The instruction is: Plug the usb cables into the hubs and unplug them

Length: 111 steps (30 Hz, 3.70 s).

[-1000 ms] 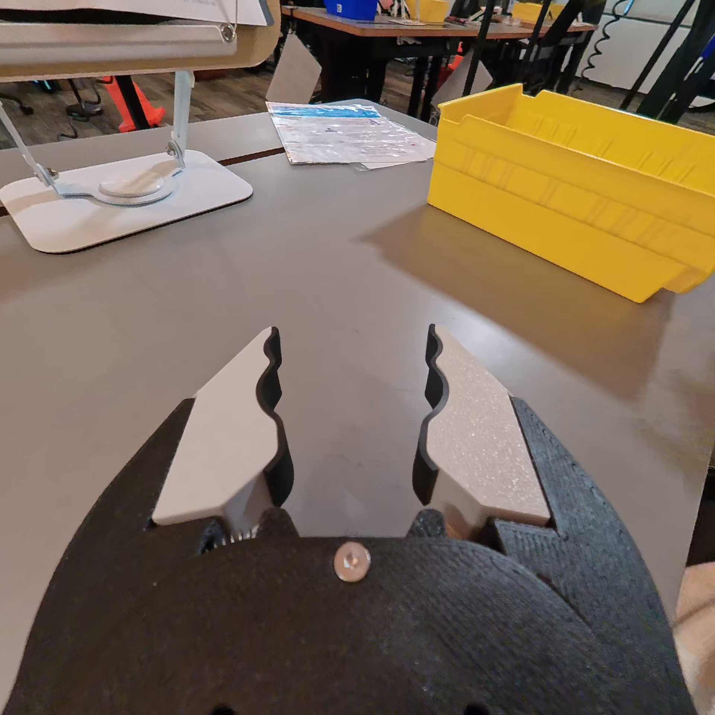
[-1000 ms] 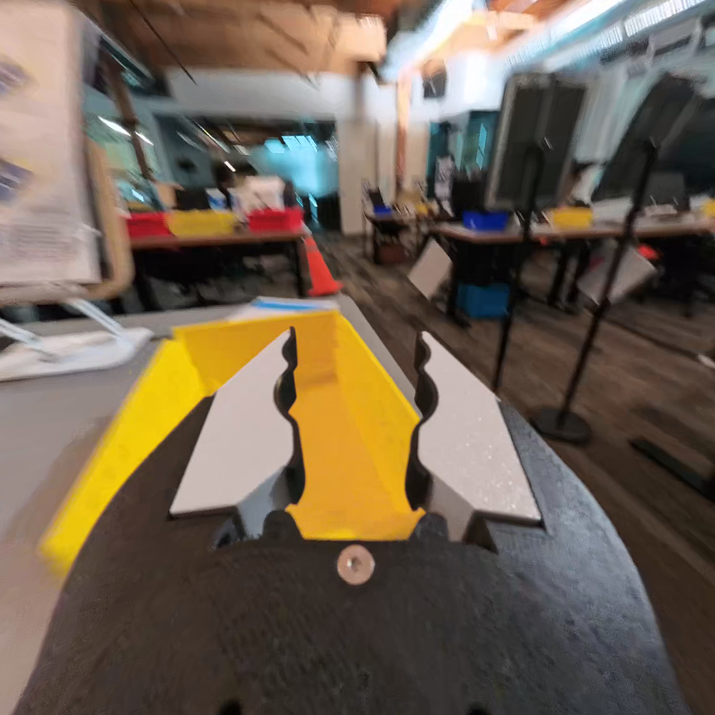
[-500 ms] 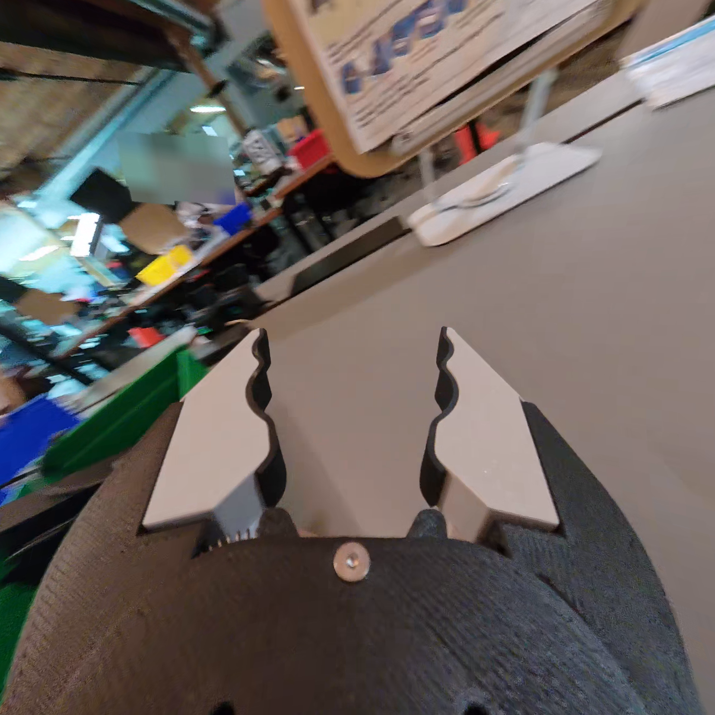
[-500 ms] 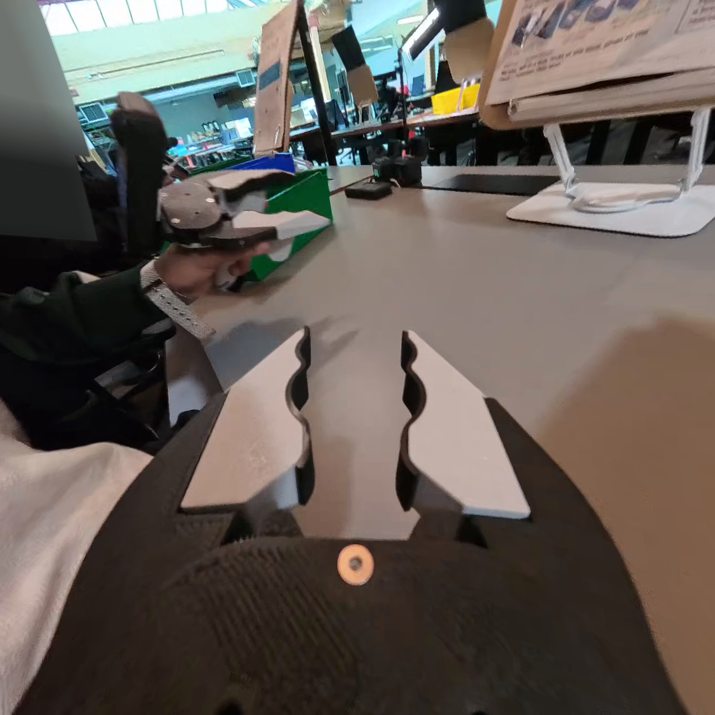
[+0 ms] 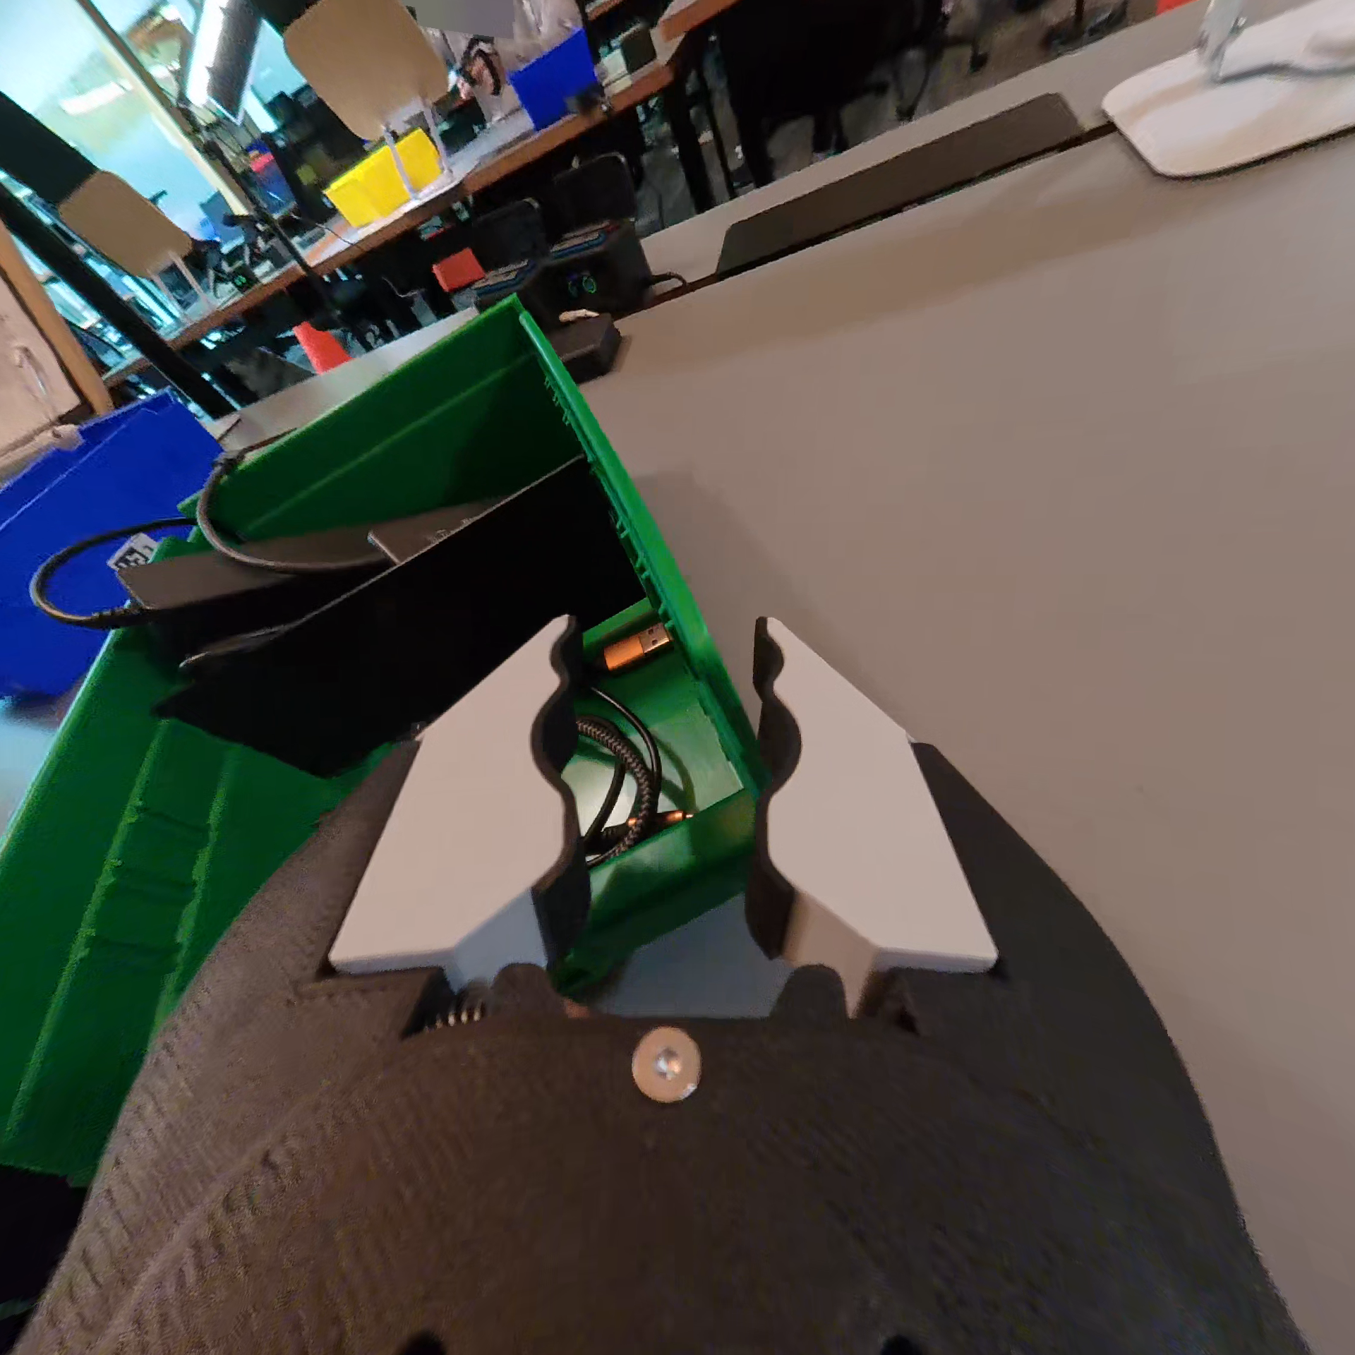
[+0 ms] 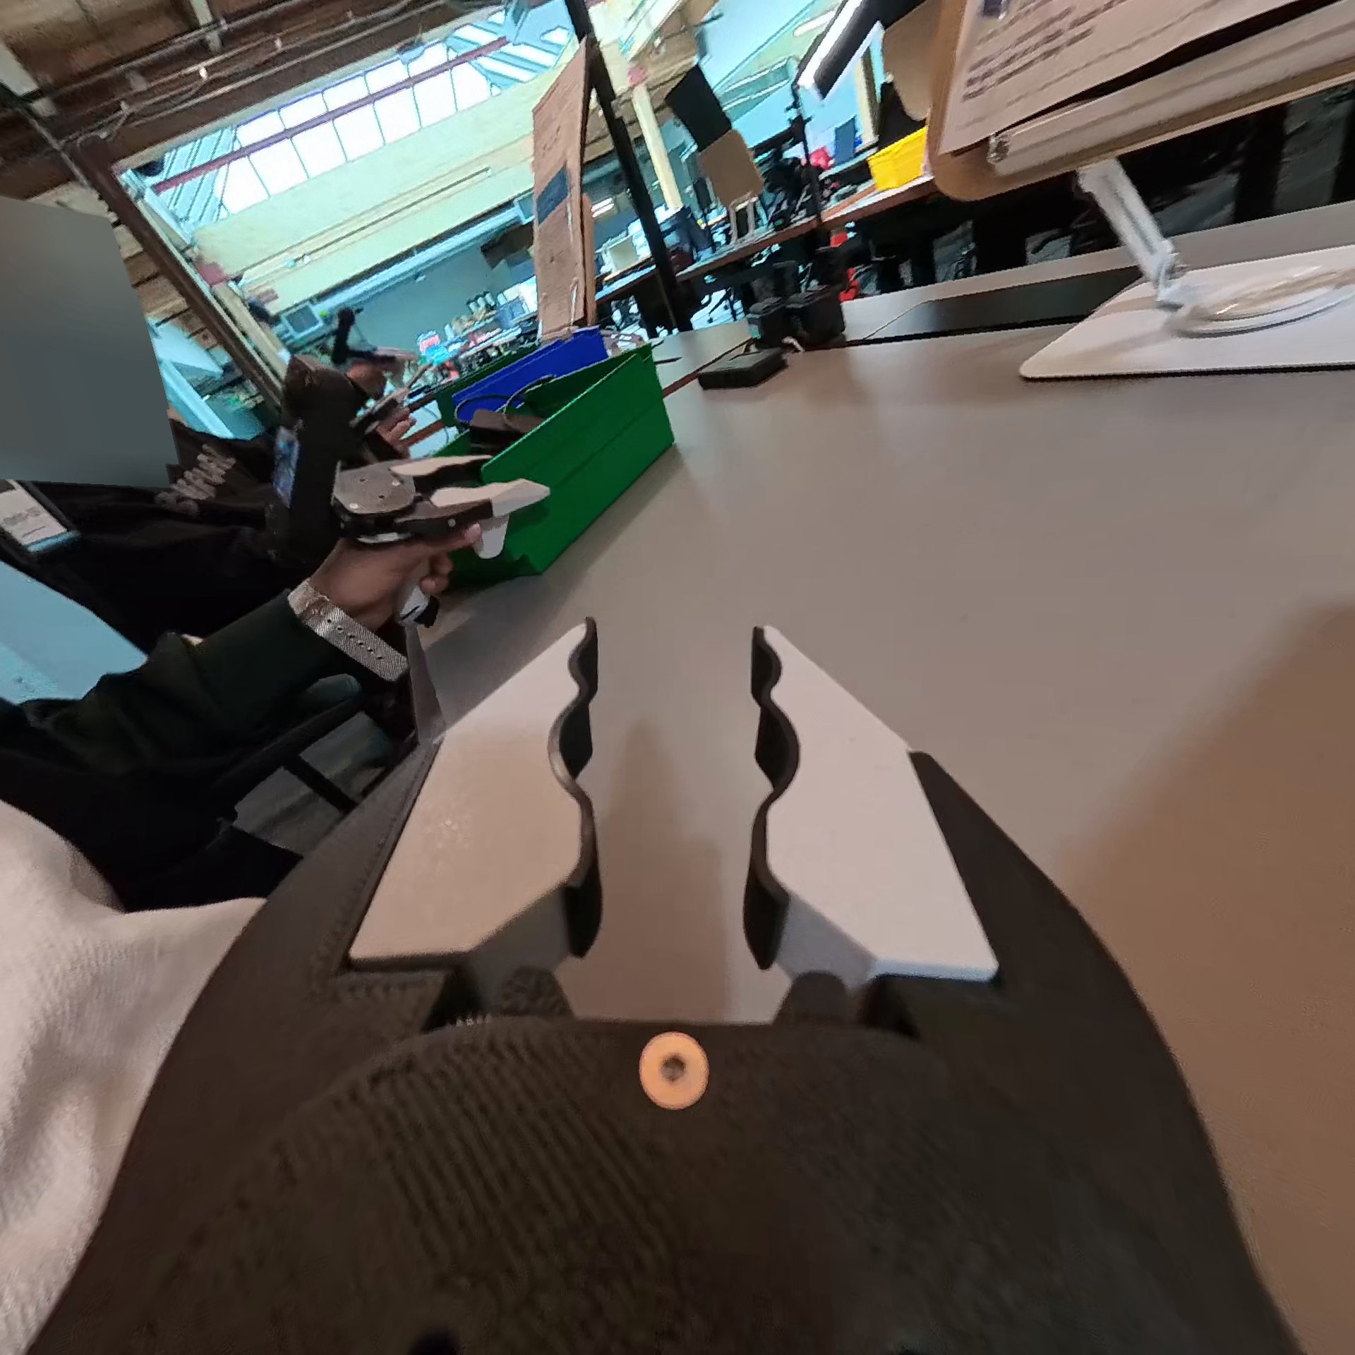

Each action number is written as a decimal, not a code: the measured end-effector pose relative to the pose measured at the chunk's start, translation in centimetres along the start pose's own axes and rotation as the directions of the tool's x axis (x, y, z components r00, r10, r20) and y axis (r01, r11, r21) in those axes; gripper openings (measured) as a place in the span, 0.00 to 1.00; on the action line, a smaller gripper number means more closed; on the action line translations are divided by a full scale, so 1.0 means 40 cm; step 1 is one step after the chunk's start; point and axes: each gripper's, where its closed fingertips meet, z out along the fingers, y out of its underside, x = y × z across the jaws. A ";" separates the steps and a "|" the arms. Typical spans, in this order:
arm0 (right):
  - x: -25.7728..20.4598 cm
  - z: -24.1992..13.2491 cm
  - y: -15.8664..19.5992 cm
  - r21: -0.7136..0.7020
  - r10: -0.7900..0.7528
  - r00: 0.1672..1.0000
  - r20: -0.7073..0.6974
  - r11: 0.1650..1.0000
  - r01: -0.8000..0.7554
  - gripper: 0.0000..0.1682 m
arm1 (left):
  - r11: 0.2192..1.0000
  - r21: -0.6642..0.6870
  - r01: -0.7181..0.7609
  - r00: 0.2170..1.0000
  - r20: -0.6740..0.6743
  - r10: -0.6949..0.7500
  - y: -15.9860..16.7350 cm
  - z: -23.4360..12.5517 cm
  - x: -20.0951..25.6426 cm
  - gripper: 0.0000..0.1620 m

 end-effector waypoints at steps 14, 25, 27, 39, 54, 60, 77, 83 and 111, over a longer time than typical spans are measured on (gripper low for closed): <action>-0.039 0.062 0.002 -0.040 0.058 0.985 0.160 0.998 -0.052 0.24 | 0.996 -0.026 0.085 0.996 -0.027 -0.086 0.060 -0.080 -0.065 0.02; -0.058 0.096 0.015 -0.083 0.068 0.974 0.215 0.995 -0.051 0.24 | 0.976 -0.046 0.211 0.977 0.008 -0.211 0.093 -0.109 -0.120 0.01; -0.057 0.095 0.017 -0.085 0.070 0.974 0.213 0.995 -0.053 0.24 | 0.975 -0.044 0.217 0.976 0.001 -0.217 0.092 -0.108 -0.120 0.01; -0.051 0.083 0.017 -0.081 0.080 0.978 0.195 0.995 -0.065 0.24 | 0.958 -0.040 0.284 0.957 -0.049 -0.286 0.094 -0.099 -0.132 0.01; -0.038 0.083 0.025 -0.085 0.117 0.979 0.165 0.991 -0.104 0.24 | 0.892 -0.024 0.452 0.892 0.000 -0.452 -0.017 -0.058 -0.421 0.40; -0.032 0.051 0.022 -0.057 0.106 0.989 0.107 0.993 -0.101 0.24 | 0.849 -0.288 0.442 0.895 0.074 -0.441 0.037 0.141 -0.583 0.44; 0.012 -0.047 0.009 0.037 0.137 0.990 -0.035 0.990 -0.136 0.24 | 0.972 -0.102 0.211 0.977 -0.014 -0.213 -0.252 0.224 -0.581 0.01; -0.008 -0.036 0.005 0.026 0.128 0.992 0.008 0.991 -0.128 0.24 | 0.994 0.100 0.043 0.993 0.105 -0.053 -0.519 0.122 -0.657 0.02; -0.185 -0.008 -0.022 0.032 -0.514 0.855 -0.072 0.855 0.517 0.32 | 0.868 0.327 0.373 0.625 -0.780 0.025 -0.756 -0.345 0.359 0.01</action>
